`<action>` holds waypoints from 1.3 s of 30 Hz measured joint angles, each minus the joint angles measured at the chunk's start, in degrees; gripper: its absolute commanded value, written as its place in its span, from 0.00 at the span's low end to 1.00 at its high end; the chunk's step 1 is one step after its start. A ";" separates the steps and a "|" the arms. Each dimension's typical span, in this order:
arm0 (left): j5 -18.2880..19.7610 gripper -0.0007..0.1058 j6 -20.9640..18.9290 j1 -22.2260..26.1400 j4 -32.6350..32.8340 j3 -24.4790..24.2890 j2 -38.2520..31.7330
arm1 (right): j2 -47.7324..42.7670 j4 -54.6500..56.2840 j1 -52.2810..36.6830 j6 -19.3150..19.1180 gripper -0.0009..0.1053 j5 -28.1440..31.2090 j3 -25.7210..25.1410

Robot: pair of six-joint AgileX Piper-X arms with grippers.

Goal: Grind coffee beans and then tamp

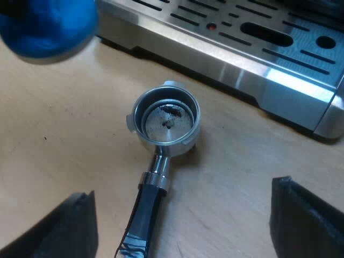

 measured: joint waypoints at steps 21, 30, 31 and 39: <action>-2.08 0.01 0.62 4.32 -11.38 0.00 17.01 | 0.00 0.00 0.00 -0.25 0.64 0.00 0.00; 2.12 0.01 0.62 6.17 -13.24 0.00 19.46 | 0.00 0.00 0.00 -0.25 0.64 0.00 0.00; 2.26 0.01 0.62 6.17 -13.42 0.00 19.97 | 0.00 0.00 0.00 -0.25 0.64 0.00 0.00; 3.46 0.01 0.62 6.17 -14.29 -0.17 23.15 | 0.00 0.00 0.00 -0.25 0.64 0.00 0.00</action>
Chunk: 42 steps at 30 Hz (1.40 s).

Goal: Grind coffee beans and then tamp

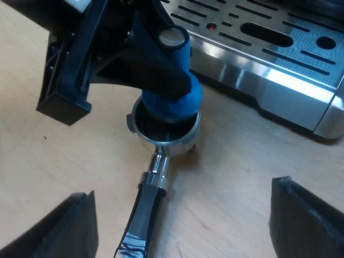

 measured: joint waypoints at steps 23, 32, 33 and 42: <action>-0.05 0.01 -0.50 -1.44 4.90 0.53 -2.24 | 0.00 -6.96 0.00 -0.01 0.64 -0.02 6.97; -1.42 0.01 -0.50 -3.76 2.12 1.62 -2.27 | 0.00 -8.64 0.00 -0.06 0.64 -0.01 6.95; -1.92 0.01 -0.50 -3.76 1.91 1.62 -2.27 | 0.00 -8.64 0.00 -0.06 0.64 -0.01 6.95; -3.72 0.01 -0.30 -3.76 1.27 1.67 -2.27 | 0.00 -8.64 0.00 -0.06 0.64 -0.01 6.95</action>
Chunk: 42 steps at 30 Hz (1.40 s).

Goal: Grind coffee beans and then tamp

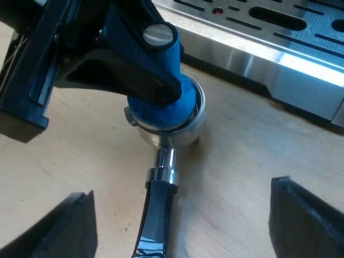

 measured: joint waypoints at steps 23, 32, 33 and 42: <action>-0.16 0.01 0.10 0.85 -2.19 0.00 3.36 | 0.00 0.00 0.00 0.00 0.64 0.00 0.00; 0.32 0.01 0.06 0.98 -4.68 -0.53 5.56 | 0.00 0.00 0.00 0.00 0.64 0.00 0.00; 0.37 0.01 0.06 0.98 -4.98 -0.65 5.83 | 0.00 0.00 0.00 0.00 0.64 0.00 0.00; 0.36 0.01 0.06 0.98 -5.51 -0.53 5.93 | 0.00 0.00 0.00 0.00 0.64 0.00 0.00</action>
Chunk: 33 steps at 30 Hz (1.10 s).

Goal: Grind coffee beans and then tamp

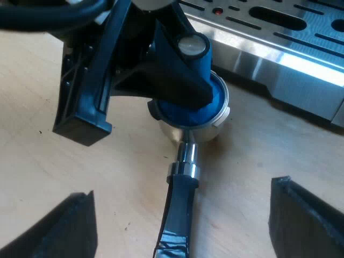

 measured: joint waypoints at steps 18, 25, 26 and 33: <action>1.98 0.01 0.00 0.15 -5.38 5.16 -0.87 | 0.00 0.00 0.00 0.00 0.64 0.00 0.00; 2.20 0.01 0.00 0.15 -4.94 5.04 -2.17 | 0.00 0.00 0.00 0.00 0.64 0.00 0.00; 2.43 0.01 0.00 0.15 -4.19 5.04 -2.85 | 0.00 0.00 0.00 0.00 0.64 0.00 0.00; 3.36 0.01 0.00 0.15 1.93 4.91 -7.62 | 0.00 0.00 0.00 0.00 0.64 0.00 0.00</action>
